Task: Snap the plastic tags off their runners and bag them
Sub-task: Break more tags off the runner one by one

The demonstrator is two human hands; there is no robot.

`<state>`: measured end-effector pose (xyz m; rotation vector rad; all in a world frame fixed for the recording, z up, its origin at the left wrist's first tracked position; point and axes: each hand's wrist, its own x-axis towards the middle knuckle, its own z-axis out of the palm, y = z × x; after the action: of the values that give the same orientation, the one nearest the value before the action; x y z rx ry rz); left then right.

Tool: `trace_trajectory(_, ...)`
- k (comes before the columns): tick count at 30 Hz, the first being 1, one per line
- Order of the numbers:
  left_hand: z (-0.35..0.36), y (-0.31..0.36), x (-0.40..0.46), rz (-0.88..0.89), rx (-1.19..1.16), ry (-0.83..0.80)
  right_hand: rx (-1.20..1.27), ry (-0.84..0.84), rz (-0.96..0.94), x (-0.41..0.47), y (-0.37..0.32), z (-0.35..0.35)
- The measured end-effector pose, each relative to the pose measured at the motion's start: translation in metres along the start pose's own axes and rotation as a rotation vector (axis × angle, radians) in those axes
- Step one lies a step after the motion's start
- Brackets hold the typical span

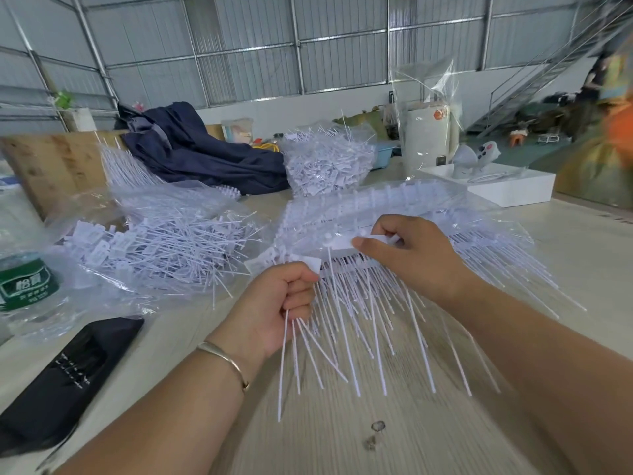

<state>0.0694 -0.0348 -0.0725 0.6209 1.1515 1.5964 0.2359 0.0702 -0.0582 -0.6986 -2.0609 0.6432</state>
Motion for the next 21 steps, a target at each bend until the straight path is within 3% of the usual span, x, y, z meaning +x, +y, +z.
trace_trajectory(6, -0.0003, -0.0053, 0.0038, -0.013, 0.026, 0.096, 0.068, 0.002, -0.041, -0.0015, -0.0019, 0.0004)
trace_trajectory(12, 0.0014, -0.0071, 0.0005, -0.114, 0.023, 0.000, 0.042, -0.037, -0.025, -0.0037, -0.0046, 0.0005)
trace_trajectory(21, 0.0039, -0.0044, -0.0013, 0.054, 0.052, -0.053, -0.065, -0.084, -0.053, -0.0039, -0.0016, 0.0019)
